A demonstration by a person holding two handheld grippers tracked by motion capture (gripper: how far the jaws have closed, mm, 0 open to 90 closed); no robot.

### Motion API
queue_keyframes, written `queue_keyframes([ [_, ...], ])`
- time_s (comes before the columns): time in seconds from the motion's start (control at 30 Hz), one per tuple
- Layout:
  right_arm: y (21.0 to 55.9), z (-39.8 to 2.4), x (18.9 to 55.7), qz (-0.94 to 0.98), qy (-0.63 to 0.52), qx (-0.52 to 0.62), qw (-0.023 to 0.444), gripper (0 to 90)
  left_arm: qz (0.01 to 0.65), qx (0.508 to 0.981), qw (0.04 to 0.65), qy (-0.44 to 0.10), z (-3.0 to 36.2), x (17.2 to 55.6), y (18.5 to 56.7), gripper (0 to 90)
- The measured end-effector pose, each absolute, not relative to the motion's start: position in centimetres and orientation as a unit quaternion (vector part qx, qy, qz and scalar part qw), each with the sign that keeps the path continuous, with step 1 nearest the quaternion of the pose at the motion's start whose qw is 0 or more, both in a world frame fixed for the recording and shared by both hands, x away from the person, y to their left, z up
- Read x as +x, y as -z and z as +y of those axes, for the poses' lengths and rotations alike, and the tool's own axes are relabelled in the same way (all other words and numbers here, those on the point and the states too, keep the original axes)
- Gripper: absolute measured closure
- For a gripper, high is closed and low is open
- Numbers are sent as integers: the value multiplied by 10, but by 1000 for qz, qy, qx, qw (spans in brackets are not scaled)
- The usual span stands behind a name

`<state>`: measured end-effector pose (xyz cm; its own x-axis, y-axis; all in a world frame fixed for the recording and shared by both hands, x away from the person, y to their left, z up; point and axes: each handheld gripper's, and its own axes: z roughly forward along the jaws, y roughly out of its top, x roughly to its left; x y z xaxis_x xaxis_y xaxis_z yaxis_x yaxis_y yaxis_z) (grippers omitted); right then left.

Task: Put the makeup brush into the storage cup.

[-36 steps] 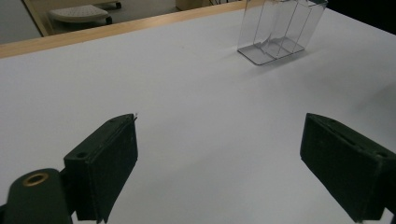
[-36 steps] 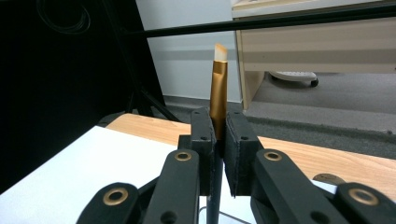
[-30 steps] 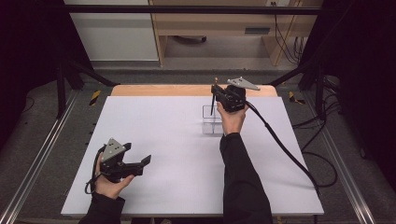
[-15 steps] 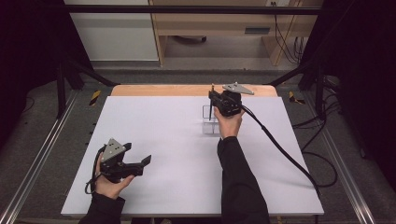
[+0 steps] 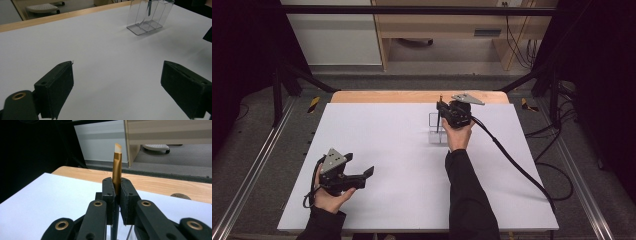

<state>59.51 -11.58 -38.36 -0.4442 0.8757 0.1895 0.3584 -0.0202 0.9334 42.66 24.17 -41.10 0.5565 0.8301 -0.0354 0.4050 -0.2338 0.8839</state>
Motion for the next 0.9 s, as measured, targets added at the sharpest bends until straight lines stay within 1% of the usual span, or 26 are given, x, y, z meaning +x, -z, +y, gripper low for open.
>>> queue_keyframes([
  [0.4,395,-119,593,658,-533,479,231,835,410,753,461,-230,241,427,412,104],
  [0.77,405,-111,590,675,-515,476,229,833,410,753,461,-230,241,427,412,104],
  [0.9,407,-110,589,684,-504,478,224,817,410,754,459,-229,240,427,412,104],
])
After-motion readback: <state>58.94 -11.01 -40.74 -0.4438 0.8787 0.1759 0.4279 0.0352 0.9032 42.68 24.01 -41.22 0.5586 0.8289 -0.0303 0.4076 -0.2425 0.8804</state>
